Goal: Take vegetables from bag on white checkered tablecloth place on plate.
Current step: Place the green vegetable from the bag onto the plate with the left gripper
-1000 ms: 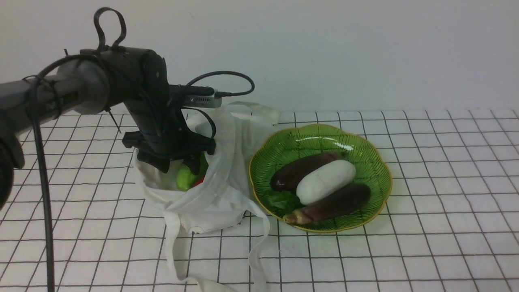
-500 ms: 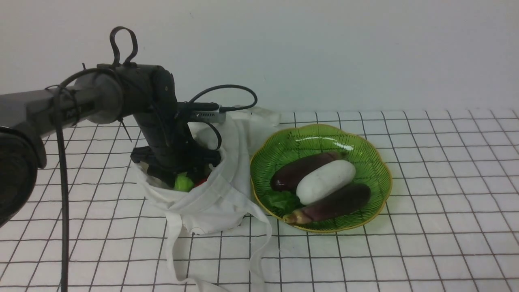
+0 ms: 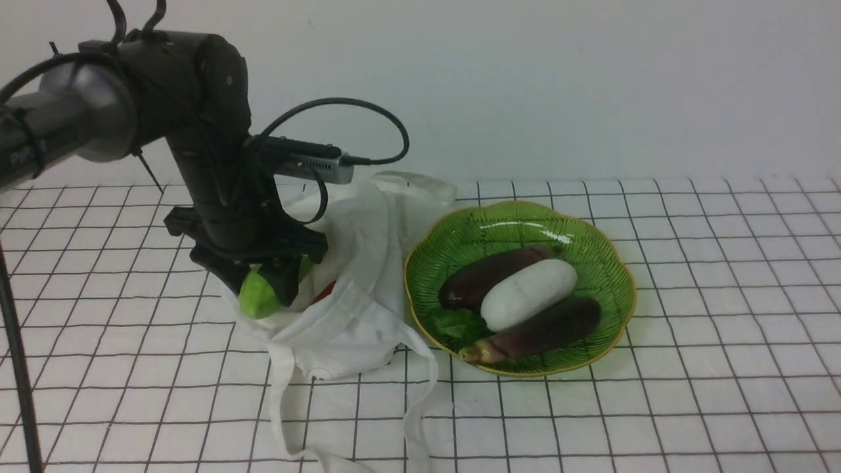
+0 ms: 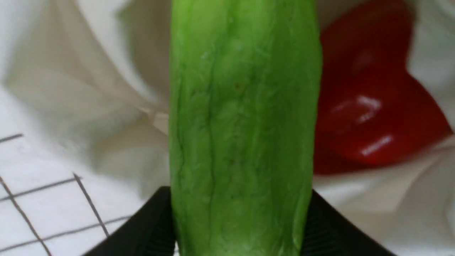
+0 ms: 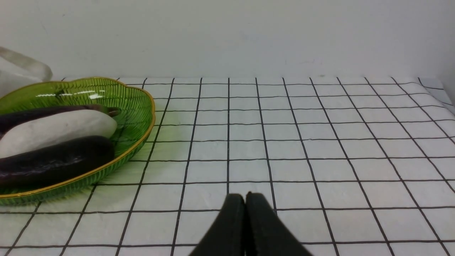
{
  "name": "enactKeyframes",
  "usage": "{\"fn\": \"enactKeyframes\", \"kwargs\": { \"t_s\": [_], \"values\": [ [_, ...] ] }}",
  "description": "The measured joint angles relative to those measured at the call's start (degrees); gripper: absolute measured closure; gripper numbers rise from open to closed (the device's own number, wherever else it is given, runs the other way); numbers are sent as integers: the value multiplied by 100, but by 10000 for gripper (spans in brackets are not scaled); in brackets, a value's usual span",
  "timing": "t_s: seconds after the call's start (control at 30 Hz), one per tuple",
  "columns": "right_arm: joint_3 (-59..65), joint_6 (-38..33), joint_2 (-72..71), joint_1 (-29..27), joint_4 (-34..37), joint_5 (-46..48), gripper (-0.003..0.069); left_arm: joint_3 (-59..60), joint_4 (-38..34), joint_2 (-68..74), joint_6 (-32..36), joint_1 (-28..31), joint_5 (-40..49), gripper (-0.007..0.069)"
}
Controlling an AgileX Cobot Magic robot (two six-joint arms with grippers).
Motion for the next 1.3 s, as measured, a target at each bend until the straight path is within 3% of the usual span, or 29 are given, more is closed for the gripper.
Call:
{"fn": "enactKeyframes", "kwargs": {
  "t_s": [0.37, 0.57, 0.73, 0.93, 1.3],
  "values": [
    [0, 0, 0, 0, 0, 0, 676, 781, -48, -1670, 247, 0, 81, 251],
    [0, 0, 0, 0, 0, 0, 676, 781, -1194, -2186, 575, -178, 27, 251],
    [0, 0, 0, 0, 0, 0, 676, 594, -1796, -1421, 1203, -996, -358, 251],
    [0, 0, 0, 0, 0, 0, 676, -561, -1419, -91, 1241, -1655, -587, 251],
    [0, 0, 0, 0, 0, 0, 676, -2247, -531, 1414, 387, -1769, -1109, 237]
  ]
}}
